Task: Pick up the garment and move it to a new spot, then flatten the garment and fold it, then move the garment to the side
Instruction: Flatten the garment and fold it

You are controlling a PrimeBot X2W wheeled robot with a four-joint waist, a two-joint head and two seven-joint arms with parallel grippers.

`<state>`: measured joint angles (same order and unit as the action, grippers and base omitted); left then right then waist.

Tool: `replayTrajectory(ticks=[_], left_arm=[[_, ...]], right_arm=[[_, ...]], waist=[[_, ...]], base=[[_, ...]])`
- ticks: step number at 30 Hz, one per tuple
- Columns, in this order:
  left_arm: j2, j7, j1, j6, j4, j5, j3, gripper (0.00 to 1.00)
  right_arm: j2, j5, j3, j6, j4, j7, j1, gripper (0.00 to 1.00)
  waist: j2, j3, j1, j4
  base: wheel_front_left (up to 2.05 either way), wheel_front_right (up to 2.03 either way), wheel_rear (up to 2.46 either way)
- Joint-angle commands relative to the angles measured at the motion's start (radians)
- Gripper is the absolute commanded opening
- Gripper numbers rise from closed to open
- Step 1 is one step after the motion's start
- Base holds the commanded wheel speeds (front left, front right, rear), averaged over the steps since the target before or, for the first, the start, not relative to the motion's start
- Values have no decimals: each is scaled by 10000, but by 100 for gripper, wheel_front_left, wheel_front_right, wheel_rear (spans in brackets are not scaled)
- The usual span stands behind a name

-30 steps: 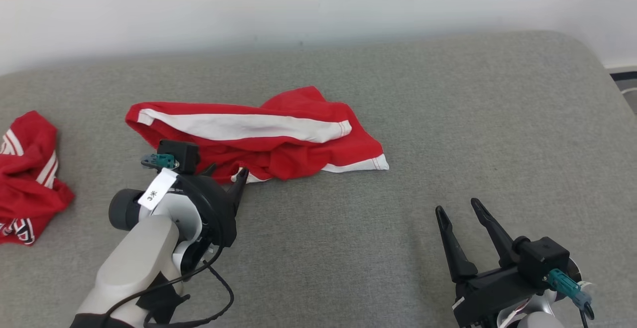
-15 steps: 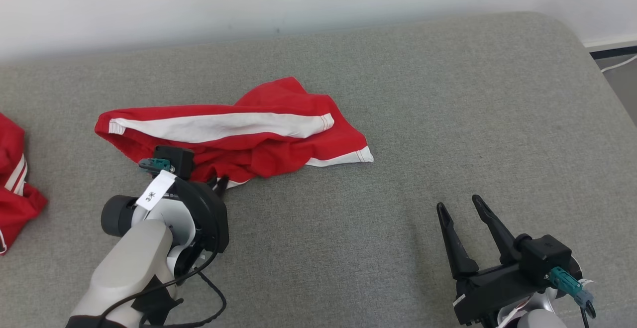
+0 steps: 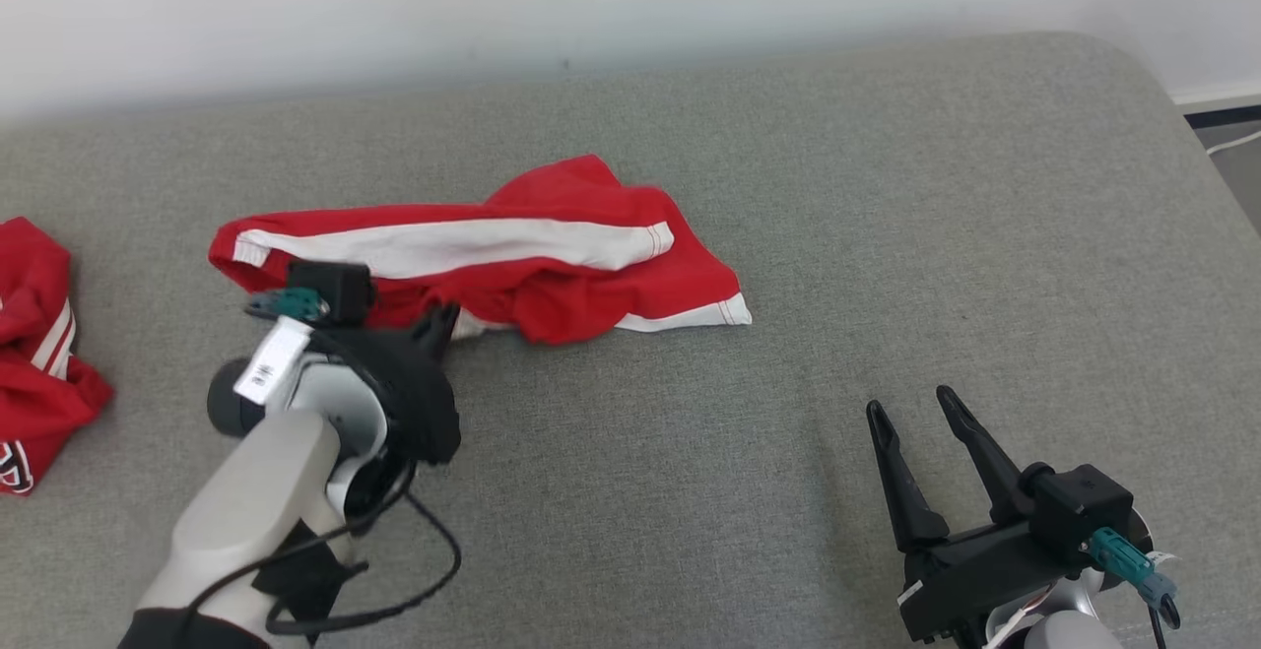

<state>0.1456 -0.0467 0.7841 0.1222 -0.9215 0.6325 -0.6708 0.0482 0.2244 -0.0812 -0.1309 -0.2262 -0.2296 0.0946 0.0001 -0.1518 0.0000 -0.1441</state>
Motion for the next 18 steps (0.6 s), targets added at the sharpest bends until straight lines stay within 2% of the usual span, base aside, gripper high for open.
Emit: replayTrajectory(ticks=[1,8,12,18], left_arm=[[39,209,145,1,258,185,185,0],[368,715,53,-88,1673,731,795,0],[1044,572,-392,-698,2712,600,982,0],[1752,352,-1249,-1350,3669,922,1403,0]], right_arm=[[44,74,44,3,-35,-61,77,100],[44,100,101,3,-115,-80,-34,100],[44,112,116,3,-138,-89,-95,100],[44,102,189,3,-147,-98,-115,100]], waist=[[-1,55,0,26],[-1,258,0,138],[-1,385,0,220],[-1,458,0,310]], base=[[0,0,0],[0,0,0],[0,0,0],[0,0,0]])
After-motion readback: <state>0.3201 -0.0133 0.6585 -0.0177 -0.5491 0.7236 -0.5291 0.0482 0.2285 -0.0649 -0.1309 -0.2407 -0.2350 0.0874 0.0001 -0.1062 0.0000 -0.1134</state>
